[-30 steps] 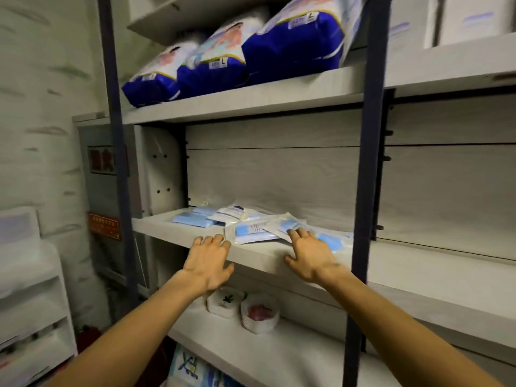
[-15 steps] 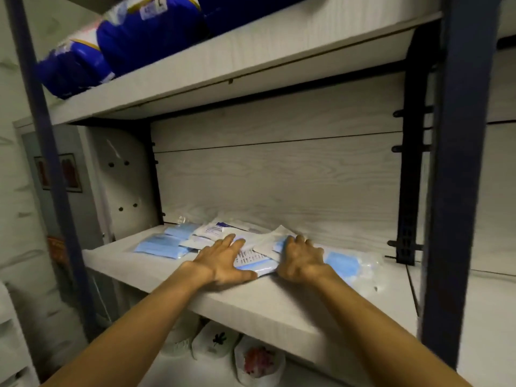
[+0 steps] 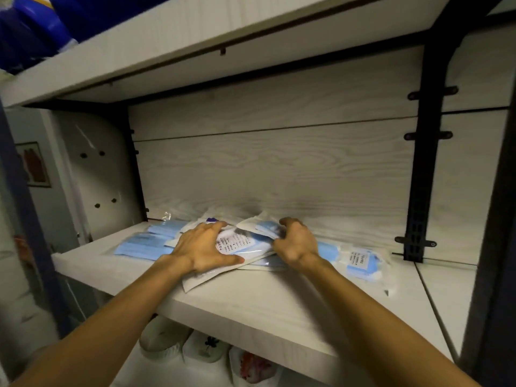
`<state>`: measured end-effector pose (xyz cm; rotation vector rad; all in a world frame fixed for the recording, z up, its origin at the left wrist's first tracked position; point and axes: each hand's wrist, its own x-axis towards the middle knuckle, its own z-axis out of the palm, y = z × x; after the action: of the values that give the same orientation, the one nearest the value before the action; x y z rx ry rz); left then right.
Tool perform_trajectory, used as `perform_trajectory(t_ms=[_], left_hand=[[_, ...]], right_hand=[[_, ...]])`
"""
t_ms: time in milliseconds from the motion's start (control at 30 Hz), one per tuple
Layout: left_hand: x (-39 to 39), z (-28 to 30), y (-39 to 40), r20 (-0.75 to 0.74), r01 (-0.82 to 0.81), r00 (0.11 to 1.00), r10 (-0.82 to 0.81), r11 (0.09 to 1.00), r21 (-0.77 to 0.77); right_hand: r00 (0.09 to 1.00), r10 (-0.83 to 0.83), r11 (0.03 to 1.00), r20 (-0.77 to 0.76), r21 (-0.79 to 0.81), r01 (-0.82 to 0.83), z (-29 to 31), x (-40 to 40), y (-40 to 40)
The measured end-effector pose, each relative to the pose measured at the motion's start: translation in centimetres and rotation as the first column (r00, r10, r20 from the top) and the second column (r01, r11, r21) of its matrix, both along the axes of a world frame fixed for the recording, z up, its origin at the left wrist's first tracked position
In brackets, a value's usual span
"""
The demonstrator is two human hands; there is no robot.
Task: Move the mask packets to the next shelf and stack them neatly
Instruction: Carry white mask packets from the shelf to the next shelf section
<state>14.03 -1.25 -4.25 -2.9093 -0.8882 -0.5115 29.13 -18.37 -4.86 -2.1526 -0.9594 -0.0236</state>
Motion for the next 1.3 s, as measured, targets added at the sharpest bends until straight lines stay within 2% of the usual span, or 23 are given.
perform_trajectory(t_ms=[200,300,400,500,533,600,700,767,900,967,1000,1100,1133,1300], left_hand=[[-0.6,1.1,1.4,0.227,-0.025,0.973,0.042,0.997,-0.076],[-1.3,2.0,2.0,0.334,-0.035,0.937,0.100,0.980,-0.196],[-2.2,2.4,2.9,0.459,0.068,0.878,0.133,0.915,-0.397],[-3.0,3.0,3.3,0.575,0.240,0.801,0.167,0.791,-0.563],[-3.3,3.3,3.1,0.613,0.312,0.768,0.186,0.728,-0.611],[-3.7,3.9,2.5,0.639,0.447,0.734,0.229,0.545,-0.709],[-4.6,4.5,1.2,0.600,0.554,0.776,0.195,0.246,-0.795],[-4.9,4.2,0.5,0.571,0.557,0.808,0.144,0.129,-0.821],[-5.4,3.2,-1.6,0.520,0.520,0.853,0.033,0.012,-0.854],[-5.3,2.9,-2.4,0.502,0.502,0.865,0.008,-0.007,-0.865],[-5.3,2.9,-2.8,0.523,0.523,0.852,0.016,-0.039,-0.851],[-5.4,2.6,-4.4,0.613,0.623,0.780,0.125,-0.238,-0.745],[-5.7,2.5,-4.8,0.641,0.656,0.753,0.152,-0.265,-0.707],[-7.3,2.7,-9.7,0.743,0.774,0.631,0.222,-0.239,-0.586]], right_hand=[[0.996,0.050,0.975,0.075,0.211,-0.065,1.6,-0.9,-0.3],[0.993,0.056,0.936,0.106,0.340,-0.089,2.7,-1.9,-0.4],[0.993,0.022,0.881,0.118,0.467,-0.075,3.9,-3.2,-0.4],[0.999,0.003,0.797,0.045,0.604,-0.030,5.1,-4.9,-0.9],[1.000,-0.002,0.777,0.022,0.629,-0.012,5.4,-5.5,-1.1],[1.000,-0.017,0.748,-0.016,0.663,0.023,5.7,-6.6,-1.5],[0.996,-0.016,0.706,-0.086,0.704,0.073,5.9,-8.5,-2.3],[0.990,-0.008,0.692,-0.140,0.714,0.107,5.9,-9.6,-2.9],[0.975,0.016,0.691,-0.220,0.707,0.148,5.6,-11.4,-4.3],[0.967,0.029,0.701,-0.253,0.695,0.161,5.6,-12.2,-5.3],[0.964,0.037,0.708,-0.262,0.688,0.160,5.6,-12.6,-5.8],[0.965,0.053,0.726,-0.257,0.674,0.139,5.8,-13.4,-8.1],[0.966,0.059,0.725,-0.252,0.676,0.132,5.7,-13.5,-8.8],[0.985,0.044,0.689,-0.167,0.719,0.091,5.0,-14.5,-14.1]])
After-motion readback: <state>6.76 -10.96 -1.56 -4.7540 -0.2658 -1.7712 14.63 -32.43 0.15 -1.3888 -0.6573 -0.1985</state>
